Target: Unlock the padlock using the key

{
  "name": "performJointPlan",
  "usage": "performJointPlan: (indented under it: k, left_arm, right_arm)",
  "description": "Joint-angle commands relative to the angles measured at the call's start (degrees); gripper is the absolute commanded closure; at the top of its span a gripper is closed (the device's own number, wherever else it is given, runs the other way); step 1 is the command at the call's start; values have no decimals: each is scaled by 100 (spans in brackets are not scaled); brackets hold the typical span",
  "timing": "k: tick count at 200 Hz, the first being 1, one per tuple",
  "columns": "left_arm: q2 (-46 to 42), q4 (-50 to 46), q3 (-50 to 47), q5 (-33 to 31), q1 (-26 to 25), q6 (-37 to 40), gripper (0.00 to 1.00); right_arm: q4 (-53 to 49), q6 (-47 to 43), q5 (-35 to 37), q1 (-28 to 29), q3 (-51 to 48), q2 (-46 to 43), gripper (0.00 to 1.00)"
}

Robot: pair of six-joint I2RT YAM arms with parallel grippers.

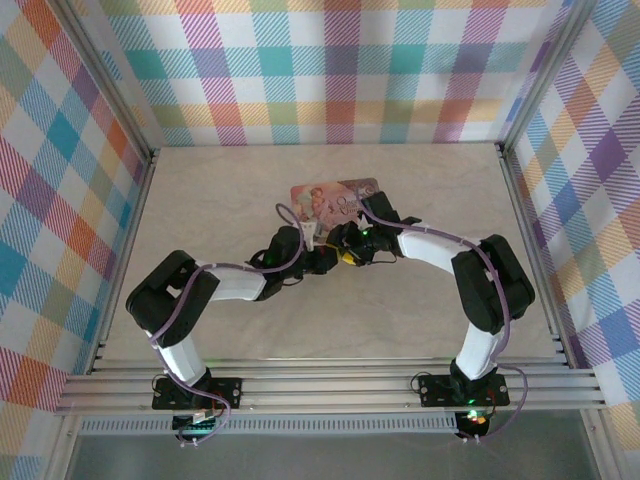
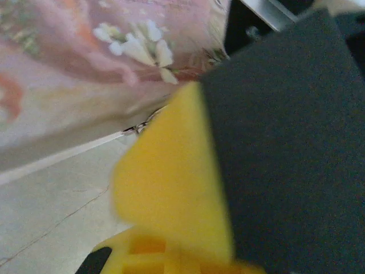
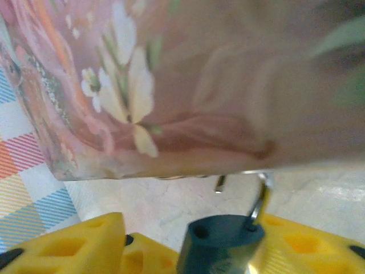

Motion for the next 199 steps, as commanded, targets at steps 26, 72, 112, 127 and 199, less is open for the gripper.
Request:
performJointPlan:
  k: [26, 72, 112, 127, 199]
  left_arm:
    - [-175, -1698, 627, -15, -165, 1952, 100]
    - [-260, -2214, 751, -669, -385, 2873, 100]
    - [-403, -2165, 668, -1023, -522, 3184, 100]
    - [-430, -2150, 643, -1090, -544, 3276, 100]
    - [-452, -2347, 684, -1214, -645, 3701, 100]
  right_arm:
    - [-531, 279, -443, -55, 74, -21, 39]
    - [-522, 445, -408, -197, -189, -184, 40]
    - [-372, 610, -440, -280, -273, -132, 52]
    - [-417, 614, -421, -299, -247, -111, 51]
    - [-525, 621, -216, -312, -394, -243, 69]
